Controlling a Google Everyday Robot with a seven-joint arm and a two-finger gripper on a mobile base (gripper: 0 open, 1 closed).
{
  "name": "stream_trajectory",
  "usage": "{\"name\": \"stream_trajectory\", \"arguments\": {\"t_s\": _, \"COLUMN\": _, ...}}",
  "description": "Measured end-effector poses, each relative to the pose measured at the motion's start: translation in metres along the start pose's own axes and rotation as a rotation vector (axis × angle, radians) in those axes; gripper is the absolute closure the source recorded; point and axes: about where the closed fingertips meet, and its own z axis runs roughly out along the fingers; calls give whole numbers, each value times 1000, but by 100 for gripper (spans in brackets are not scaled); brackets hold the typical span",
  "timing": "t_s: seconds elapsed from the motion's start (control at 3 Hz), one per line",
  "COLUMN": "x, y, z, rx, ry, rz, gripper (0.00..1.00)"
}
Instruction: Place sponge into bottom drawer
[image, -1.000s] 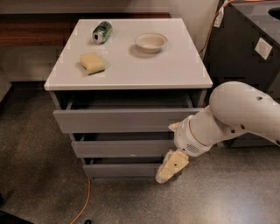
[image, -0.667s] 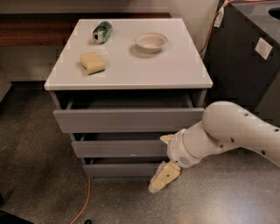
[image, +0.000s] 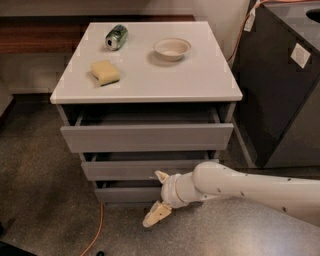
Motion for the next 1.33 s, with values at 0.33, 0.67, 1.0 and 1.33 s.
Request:
{"name": "stream_trajectory", "arguments": {"t_s": 0.33, "x": 14, "y": -12, "z": 68, "rx": 17, "ry": -50, "rz": -68, "gripper": 0}}
{"name": "stream_trajectory", "arguments": {"t_s": 0.67, "x": 32, "y": -9, "z": 119, "rx": -16, "ry": -67, "rz": -107, "gripper": 0}}
{"name": "stream_trajectory", "arguments": {"t_s": 1.0, "x": 54, "y": 10, "z": 166, "rx": -64, "ry": -53, "rz": -146, "gripper": 0}}
{"name": "stream_trajectory", "arguments": {"t_s": 1.33, "x": 89, "y": 19, "z": 213, "rx": -87, "ry": -3, "rz": -149, "gripper": 0}}
